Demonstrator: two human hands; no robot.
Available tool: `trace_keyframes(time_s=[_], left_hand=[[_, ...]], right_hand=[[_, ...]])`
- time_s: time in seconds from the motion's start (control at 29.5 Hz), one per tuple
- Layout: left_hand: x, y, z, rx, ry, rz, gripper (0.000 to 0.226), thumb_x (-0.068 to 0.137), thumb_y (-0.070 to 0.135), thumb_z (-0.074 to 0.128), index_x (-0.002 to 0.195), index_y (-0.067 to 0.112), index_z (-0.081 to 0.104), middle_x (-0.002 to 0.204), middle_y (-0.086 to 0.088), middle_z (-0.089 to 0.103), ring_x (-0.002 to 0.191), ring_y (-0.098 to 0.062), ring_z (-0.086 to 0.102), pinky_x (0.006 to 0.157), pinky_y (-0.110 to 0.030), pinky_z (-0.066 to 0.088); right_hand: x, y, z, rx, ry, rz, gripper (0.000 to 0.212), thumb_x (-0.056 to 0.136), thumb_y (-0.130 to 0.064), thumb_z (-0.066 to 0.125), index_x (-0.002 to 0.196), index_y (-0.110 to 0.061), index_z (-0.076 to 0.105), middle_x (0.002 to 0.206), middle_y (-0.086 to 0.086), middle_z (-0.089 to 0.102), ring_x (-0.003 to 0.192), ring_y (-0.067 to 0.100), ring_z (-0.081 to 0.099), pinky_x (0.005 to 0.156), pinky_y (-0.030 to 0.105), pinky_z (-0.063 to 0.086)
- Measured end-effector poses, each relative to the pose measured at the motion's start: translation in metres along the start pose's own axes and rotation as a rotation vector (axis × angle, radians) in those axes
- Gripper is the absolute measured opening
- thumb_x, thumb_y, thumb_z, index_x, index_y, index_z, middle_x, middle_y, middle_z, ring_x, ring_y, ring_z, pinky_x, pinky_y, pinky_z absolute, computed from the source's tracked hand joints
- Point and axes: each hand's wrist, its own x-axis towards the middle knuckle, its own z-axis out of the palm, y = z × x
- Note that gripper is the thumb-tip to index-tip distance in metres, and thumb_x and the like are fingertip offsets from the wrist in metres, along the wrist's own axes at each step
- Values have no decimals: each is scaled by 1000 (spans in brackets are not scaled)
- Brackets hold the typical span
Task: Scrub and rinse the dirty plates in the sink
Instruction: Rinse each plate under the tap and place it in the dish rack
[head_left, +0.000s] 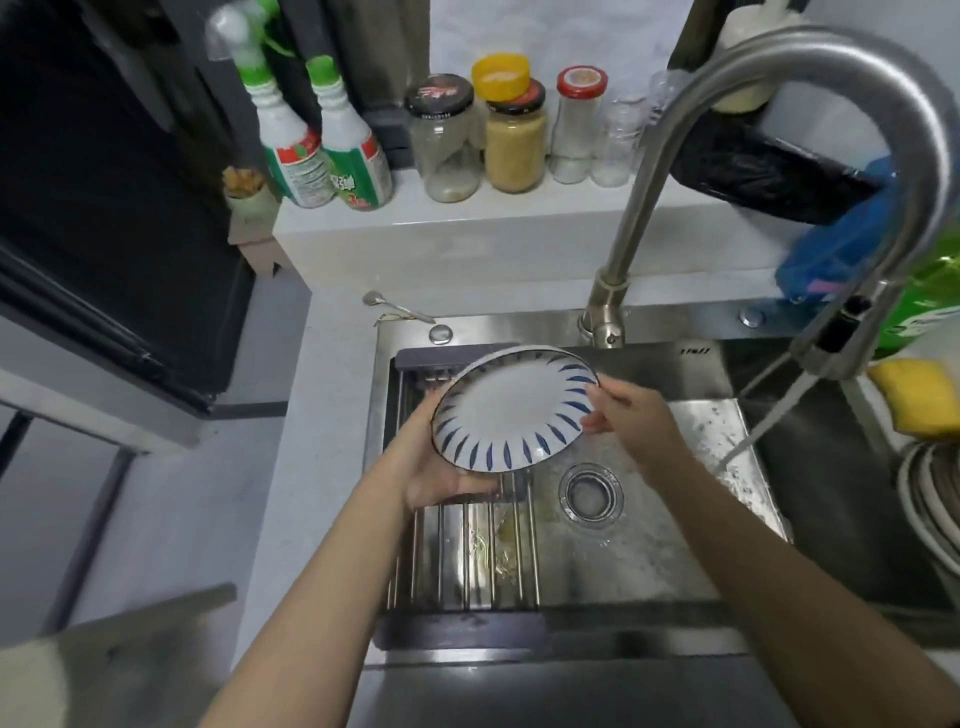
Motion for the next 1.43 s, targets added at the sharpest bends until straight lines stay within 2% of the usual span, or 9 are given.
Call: trace_keyframes(time_s=[0.17,0.24,0.34,0.44,0.61,0.78,0.98,1.26,1.43], left_hand=[[3,6,-17,-186,70,111,44,70,28,70,110,12,62,112,-17,63,101,-31,62,77,-42,57],[7,3,-26,-253,97,161,38,70,26,71,104,10,63,108,-16,62,97,-27,62,70,-35,60],[10,0,-38,-115,90,227,34,78,29,70,103,7,61,95,-10,61,78,-15,61,61,-21,53],[18,-1,-52,86,36,261,50,77,22,77,118,7,54,111,-11,60,94,-16,61,71,-21,55],[41,-9,-71,246,81,192,120,50,26,95,149,11,28,135,-11,55,121,-27,54,98,-37,50],[57,-26,-68,372,178,202,75,78,1,74,138,27,38,128,-2,55,118,-23,52,74,-25,54],[77,-43,-74,577,362,161,93,78,16,76,152,19,20,145,-4,34,130,-26,41,105,-42,42],[91,-46,-74,627,477,154,81,65,36,73,139,29,41,142,-7,40,122,-30,48,99,-51,47],[78,-39,-40,919,510,188,66,90,22,59,146,9,26,156,-14,12,141,-32,18,114,-41,28]], right_hand=[[7,0,8,107,-253,98,29,96,-30,48,124,-34,53,99,14,67,95,22,65,92,27,50],[10,1,11,211,-308,185,49,91,-43,43,134,-21,50,113,17,63,107,22,61,93,27,47],[17,1,23,317,-297,197,49,97,-28,45,134,3,46,124,12,56,114,21,56,91,24,51],[21,3,30,226,-299,220,43,97,-7,49,137,6,41,131,4,47,121,19,46,99,27,42],[28,19,35,-42,-294,223,57,92,-1,57,144,-4,35,148,3,38,126,15,42,106,32,35],[30,39,46,-326,-305,234,63,93,-7,56,148,-16,29,146,6,42,128,22,46,105,32,34],[33,53,61,-445,-328,258,70,92,-8,57,151,-19,22,152,3,34,129,20,44,104,26,31],[29,60,87,-549,-345,205,69,97,-13,51,152,-22,11,158,-1,19,135,26,37,108,33,34],[23,60,85,-521,-272,162,66,96,-20,54,151,-21,20,153,2,32,131,23,43,104,29,35]])
